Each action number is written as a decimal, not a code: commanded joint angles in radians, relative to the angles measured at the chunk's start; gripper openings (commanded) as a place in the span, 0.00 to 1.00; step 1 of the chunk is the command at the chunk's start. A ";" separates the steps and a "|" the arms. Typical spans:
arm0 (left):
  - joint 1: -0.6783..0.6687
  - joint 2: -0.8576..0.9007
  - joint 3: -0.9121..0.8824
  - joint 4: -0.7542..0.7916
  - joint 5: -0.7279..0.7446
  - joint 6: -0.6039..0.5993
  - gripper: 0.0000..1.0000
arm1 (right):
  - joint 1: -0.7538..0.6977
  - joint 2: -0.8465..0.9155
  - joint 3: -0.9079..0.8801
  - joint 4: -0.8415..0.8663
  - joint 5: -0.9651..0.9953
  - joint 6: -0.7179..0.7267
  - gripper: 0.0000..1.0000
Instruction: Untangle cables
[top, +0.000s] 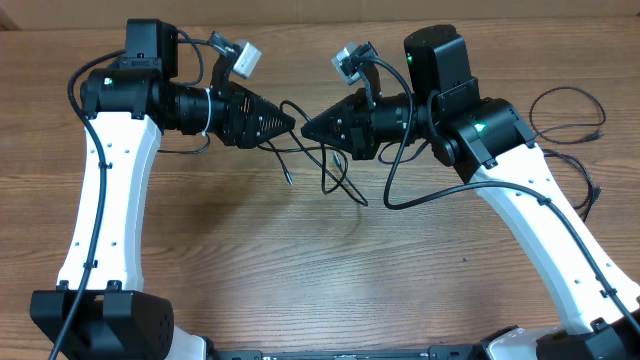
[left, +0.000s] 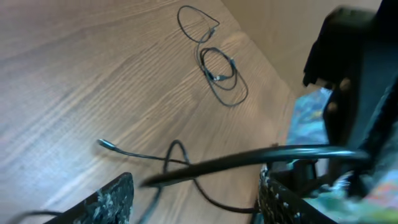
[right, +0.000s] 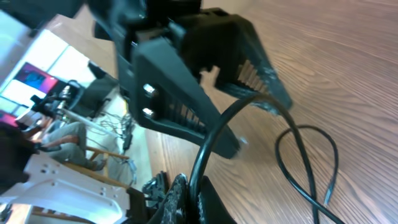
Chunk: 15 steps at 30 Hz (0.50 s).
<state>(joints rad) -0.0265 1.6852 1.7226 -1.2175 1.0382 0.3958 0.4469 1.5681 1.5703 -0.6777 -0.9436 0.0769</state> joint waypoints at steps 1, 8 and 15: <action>-0.016 0.003 -0.002 -0.002 -0.002 0.129 0.63 | 0.001 -0.033 0.031 0.029 -0.107 0.010 0.04; -0.021 0.003 -0.002 0.008 -0.002 0.128 0.37 | 0.001 -0.033 0.031 0.045 -0.133 0.057 0.04; -0.018 0.003 -0.002 0.013 -0.003 0.127 0.04 | 0.001 -0.033 0.031 0.039 -0.096 0.057 0.04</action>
<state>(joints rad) -0.0444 1.6852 1.7226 -1.2076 1.0298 0.5053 0.4469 1.5681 1.5703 -0.6403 -1.0458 0.1310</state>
